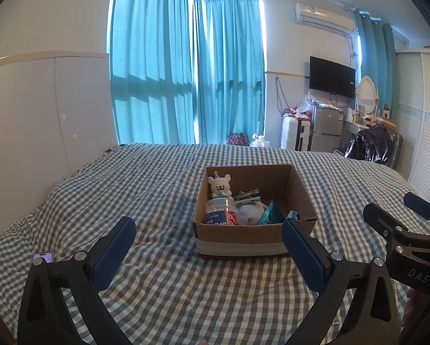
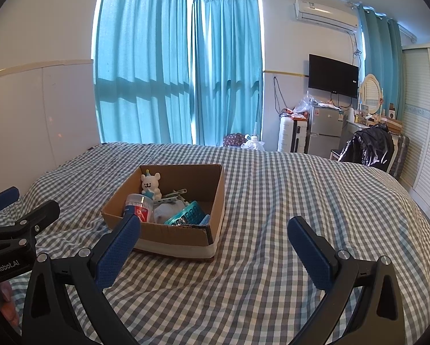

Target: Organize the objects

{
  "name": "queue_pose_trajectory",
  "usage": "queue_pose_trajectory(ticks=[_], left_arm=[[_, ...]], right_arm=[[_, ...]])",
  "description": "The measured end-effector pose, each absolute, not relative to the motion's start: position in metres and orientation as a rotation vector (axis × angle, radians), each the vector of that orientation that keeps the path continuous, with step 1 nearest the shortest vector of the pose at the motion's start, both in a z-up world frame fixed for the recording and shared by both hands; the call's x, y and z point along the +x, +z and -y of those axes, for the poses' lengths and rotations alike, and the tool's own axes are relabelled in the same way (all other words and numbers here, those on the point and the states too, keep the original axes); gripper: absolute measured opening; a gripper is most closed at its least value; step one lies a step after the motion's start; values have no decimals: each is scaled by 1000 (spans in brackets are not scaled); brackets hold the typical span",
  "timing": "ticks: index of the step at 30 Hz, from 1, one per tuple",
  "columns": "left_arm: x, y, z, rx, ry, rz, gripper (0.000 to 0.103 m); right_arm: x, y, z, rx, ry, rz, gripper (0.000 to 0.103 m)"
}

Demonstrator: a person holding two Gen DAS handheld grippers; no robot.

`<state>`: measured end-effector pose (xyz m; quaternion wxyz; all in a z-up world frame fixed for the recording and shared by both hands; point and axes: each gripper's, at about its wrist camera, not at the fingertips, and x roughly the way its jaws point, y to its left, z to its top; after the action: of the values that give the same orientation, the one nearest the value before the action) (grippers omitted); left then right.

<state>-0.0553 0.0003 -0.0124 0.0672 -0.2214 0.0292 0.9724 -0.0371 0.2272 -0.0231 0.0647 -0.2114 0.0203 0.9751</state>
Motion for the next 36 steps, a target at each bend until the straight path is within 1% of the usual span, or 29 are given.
queue_pose_trajectory(ticks=[10,36], left_arm=[[-54,-14,3,-677,2940,-67,103],[-55,-16,4,-671,2948,-102,103]], right_arm=[[-37,-23,-227,-638,2943,-55,103],[-36,-26,-226,-647,2947,-53,103]])
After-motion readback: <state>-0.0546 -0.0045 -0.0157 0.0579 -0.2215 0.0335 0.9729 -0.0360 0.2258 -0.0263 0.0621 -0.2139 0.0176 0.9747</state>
